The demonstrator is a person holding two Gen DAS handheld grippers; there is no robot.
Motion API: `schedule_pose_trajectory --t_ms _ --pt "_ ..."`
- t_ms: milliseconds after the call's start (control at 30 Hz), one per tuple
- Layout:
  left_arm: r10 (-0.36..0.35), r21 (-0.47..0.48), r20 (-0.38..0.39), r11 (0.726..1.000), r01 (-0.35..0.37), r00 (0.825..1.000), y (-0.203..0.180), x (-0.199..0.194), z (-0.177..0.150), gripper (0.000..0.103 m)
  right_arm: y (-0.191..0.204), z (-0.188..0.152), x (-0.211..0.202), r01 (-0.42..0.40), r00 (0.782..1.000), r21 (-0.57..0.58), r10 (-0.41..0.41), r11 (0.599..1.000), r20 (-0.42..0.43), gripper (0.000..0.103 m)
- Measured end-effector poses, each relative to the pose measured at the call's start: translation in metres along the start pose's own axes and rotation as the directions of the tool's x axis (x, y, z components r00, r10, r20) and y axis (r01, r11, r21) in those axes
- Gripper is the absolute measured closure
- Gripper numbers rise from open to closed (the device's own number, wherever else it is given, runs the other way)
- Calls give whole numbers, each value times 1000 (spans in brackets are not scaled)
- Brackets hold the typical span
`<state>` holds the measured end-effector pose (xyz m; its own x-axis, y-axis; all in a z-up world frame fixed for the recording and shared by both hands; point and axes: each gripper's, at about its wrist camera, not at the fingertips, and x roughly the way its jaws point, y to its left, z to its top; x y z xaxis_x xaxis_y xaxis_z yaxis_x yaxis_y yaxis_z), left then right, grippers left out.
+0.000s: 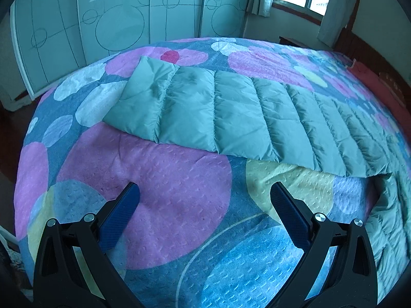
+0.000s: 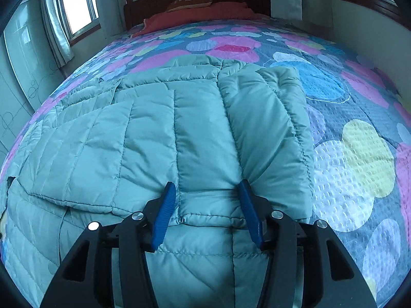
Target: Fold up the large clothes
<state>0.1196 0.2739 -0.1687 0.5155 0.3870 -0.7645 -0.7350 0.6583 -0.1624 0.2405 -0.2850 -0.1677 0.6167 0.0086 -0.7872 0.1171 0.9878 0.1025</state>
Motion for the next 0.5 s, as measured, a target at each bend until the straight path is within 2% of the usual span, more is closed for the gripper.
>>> schedule_pose_trajectory --t_ms 167,400,467,500 --pt "-151 -113 26 982 153 988 29 -8 3 2 0 -1 -1 -6 1000 6 6 1000 7 51" --pt "-230 -202 64 950 239 971 52 15 31 2 0 -2 -2 -4 1000 7 4 1000 12 51" --pt "-237 -244 92 936 252 967 61 20 40 11 0 -2 -1 -4 1000 7 4 1000 12 51" --pt "-233 -274 99 928 251 967 66 23 44 20 0 -2 -2 -4 1000 7 4 1000 13 51"
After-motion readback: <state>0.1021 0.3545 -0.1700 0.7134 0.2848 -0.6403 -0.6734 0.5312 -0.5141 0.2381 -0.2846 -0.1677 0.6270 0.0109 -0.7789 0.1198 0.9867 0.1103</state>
